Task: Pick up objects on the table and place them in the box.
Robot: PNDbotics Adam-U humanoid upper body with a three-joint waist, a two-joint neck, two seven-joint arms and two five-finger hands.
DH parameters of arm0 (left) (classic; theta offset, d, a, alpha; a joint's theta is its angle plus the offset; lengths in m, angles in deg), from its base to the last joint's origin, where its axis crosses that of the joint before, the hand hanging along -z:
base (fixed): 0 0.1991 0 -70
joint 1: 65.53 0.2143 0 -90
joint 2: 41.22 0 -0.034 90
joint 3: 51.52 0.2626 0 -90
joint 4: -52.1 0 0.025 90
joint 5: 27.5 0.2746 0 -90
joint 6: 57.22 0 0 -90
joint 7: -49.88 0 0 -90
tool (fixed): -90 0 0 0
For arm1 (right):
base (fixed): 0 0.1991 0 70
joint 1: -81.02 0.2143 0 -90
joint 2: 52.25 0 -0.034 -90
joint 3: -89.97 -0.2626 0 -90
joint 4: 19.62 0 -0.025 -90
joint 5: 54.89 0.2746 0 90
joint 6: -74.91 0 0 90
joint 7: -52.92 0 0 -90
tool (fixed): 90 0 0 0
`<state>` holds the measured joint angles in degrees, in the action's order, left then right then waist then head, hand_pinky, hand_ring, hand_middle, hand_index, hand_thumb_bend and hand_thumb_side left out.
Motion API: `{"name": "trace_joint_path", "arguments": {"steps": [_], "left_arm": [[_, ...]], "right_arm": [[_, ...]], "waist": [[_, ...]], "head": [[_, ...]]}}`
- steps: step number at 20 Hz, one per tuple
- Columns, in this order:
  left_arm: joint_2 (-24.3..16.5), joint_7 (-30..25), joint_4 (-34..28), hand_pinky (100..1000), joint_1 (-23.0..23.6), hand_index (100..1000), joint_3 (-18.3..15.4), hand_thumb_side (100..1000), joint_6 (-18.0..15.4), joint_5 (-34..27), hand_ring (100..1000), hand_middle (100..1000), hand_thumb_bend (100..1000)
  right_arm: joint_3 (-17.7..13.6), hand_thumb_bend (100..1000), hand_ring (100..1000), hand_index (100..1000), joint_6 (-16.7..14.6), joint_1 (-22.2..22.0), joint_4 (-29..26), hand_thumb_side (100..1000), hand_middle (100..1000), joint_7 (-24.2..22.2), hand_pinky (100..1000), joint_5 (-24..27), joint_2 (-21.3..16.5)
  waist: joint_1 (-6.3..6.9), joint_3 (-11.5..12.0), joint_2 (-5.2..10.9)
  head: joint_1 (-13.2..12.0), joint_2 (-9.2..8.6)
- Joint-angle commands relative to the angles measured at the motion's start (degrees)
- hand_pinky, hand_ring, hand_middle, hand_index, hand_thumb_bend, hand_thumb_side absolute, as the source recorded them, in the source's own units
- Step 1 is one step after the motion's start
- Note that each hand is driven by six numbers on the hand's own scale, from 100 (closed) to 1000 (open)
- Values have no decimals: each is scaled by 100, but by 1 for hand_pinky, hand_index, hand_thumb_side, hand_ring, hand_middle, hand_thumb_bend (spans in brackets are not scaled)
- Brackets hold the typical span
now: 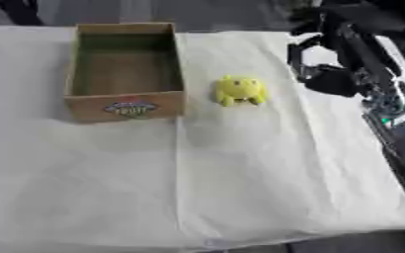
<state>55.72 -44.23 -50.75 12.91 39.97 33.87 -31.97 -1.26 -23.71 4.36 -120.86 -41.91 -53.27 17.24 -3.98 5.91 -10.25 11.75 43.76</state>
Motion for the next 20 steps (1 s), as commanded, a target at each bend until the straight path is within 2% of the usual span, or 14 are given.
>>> {"name": "trace_joint_path", "arguments": {"steps": [1, 8, 13, 20], "left_arm": [[-55, -12, -82, 643, -71, 693, -9, 628, -6, -33, 847, 612, 207], [-53, -34, -84, 642, -82, 692, 13, 626, -5, -47, 846, 612, 209], [-52, -54, -82, 643, -87, 693, 32, 626, -4, -57, 845, 613, 209], [-44, -91, -86, 642, -114, 693, 68, 626, -4, -58, 845, 613, 210]], "right_arm": [[29, 100, 811, 881, -68, 172, 171, 100, 808, -188, 694, -48, -334], [259, 100, 836, 883, -304, 643, 844, 113, 823, -641, 719, -236, -530], [428, 103, 860, 888, -476, 1019, 1314, 161, 838, -922, 742, -413, -572], [648, 179, 887, 896, -768, 1605, 2039, 216, 854, -1236, 770, -959, -537]], "waist": [[11, 9, 89], [7, 78, 117], [7, 120, 124], [-9, 236, 97]], "head": [[20, 36], [70, 36], [115, 36], [187, 36]]}}
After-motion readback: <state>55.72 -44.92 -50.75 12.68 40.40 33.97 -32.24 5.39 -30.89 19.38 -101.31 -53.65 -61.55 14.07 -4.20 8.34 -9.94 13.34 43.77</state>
